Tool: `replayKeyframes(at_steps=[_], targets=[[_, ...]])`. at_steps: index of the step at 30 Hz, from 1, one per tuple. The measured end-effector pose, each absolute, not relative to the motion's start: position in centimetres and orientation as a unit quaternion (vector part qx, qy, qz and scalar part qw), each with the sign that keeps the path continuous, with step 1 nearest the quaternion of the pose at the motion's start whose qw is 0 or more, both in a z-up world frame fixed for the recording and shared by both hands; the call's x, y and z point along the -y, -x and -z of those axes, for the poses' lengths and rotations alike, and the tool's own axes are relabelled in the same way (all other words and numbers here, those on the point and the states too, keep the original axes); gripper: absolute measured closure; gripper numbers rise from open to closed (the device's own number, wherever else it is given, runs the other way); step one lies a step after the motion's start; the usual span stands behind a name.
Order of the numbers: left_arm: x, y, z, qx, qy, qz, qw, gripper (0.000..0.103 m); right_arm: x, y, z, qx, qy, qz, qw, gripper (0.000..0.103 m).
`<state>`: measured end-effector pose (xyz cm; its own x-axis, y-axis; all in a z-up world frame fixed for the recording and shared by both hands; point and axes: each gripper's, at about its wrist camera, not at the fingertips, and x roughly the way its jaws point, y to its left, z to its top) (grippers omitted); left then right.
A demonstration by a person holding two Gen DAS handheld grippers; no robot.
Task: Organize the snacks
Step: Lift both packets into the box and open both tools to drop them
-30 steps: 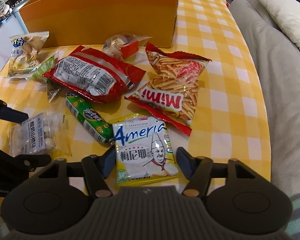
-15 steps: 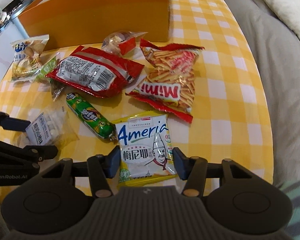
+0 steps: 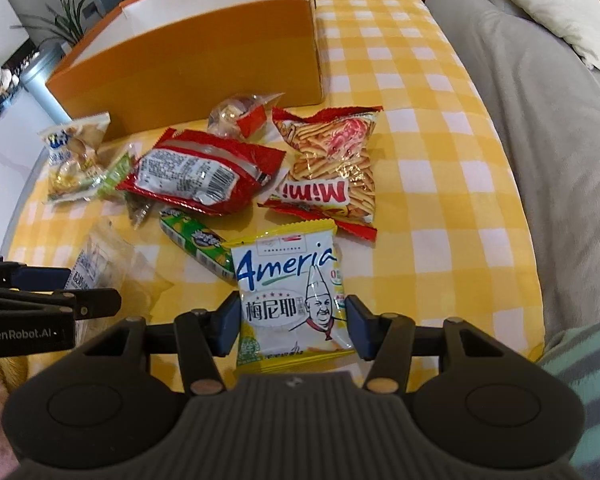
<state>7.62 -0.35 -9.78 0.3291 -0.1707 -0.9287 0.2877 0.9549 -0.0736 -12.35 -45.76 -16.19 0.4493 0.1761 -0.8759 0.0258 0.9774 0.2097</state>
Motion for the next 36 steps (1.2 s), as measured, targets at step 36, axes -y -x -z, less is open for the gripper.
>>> replayKeyframes(at_steps=[36], targets=[[2.4,-19.1,-1.0,-0.457,-0.072,0.123,0.878,0.038,43.7,1.5,3.4,-0.383,-0.069,-0.094,0.916,0.051]])
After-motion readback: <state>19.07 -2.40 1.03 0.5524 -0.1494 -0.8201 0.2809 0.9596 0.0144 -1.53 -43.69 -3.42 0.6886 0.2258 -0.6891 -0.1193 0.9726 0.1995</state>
